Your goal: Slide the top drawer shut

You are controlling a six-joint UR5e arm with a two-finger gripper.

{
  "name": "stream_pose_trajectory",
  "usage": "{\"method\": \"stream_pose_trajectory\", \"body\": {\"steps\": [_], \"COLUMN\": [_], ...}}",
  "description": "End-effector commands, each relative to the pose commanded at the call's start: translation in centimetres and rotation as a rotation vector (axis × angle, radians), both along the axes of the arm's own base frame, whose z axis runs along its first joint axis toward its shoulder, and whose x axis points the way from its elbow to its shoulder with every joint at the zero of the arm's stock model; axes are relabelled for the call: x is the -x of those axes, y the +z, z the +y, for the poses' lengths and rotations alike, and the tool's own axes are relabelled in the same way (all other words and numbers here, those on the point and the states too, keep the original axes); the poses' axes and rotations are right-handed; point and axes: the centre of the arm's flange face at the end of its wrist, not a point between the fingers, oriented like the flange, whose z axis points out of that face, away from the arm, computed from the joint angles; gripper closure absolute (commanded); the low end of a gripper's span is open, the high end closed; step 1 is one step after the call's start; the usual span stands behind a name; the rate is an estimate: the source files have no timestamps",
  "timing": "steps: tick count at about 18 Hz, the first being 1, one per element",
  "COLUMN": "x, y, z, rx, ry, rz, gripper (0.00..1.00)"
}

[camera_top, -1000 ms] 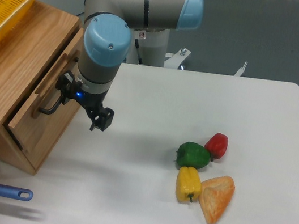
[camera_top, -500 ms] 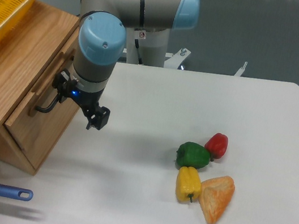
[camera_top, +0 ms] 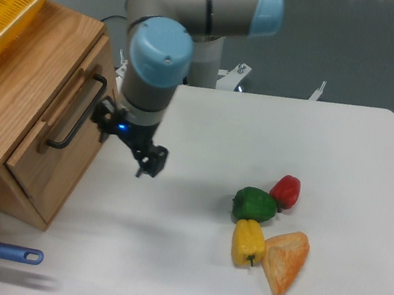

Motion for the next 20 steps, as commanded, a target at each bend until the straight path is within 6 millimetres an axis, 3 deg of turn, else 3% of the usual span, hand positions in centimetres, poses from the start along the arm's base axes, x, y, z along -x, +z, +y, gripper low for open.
{"method": "stream_pose_trajectory", "body": {"steps": [3,10,14,20], "x": [3.2,9.6,10.8,10.7], "y": [-0.5,-0.5,-1.0,-1.1], "z": [-2.1,-6.7,-7.6,-7.5], "rx": [0.044,0.055,0.150,0.154], "ry": [-0.163,-0.231,-0.320,-0.345], "rz": [0.079,0.135,0.184,0.186], "gripper": [0.00,0.00,0.00,0.00]}}
